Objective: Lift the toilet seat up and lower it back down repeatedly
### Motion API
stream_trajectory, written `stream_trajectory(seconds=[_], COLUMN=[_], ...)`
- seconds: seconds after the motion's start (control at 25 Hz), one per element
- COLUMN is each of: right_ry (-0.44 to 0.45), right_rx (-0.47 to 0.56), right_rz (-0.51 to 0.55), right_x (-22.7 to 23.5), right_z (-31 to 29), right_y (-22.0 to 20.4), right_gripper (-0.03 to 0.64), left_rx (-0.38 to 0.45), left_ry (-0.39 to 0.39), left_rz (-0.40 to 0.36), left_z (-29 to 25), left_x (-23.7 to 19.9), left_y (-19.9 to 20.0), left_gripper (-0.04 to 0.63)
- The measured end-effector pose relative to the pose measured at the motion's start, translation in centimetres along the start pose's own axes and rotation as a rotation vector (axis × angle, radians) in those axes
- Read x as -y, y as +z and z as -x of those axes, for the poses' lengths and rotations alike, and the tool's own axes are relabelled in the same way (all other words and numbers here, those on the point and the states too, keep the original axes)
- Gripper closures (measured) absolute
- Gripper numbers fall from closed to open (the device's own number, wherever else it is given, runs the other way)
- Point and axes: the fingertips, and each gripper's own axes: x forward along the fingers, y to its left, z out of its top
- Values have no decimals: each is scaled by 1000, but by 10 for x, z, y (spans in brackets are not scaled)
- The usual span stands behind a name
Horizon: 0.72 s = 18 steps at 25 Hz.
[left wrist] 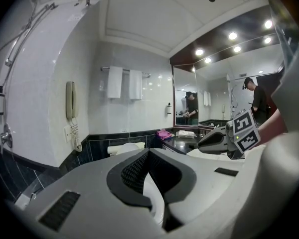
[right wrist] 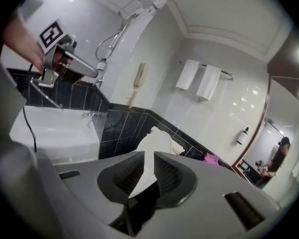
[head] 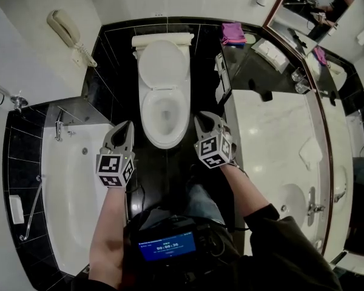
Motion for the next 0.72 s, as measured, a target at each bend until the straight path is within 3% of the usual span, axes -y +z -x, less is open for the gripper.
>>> stream_trajectory(seconds=[0.36, 0.44, 0.72], right_ry=[209, 263, 385], right_rx=[-96, -117, -168], right_rz=[370, 420, 585], right_x=[-97, -125, -221], right_z=[-72, -93, -179], right_y=[-43, -62, -157], right_gripper=[370, 299, 299], left_rx=[-19, -15, -30], left_ry=[16, 20, 27], left_rz=[1, -3, -7], left_z=[-22, -30, -61], left_x=[-5, -8, -23], left_y=[-49, -67, -162], left_gripper=[594, 594, 594])
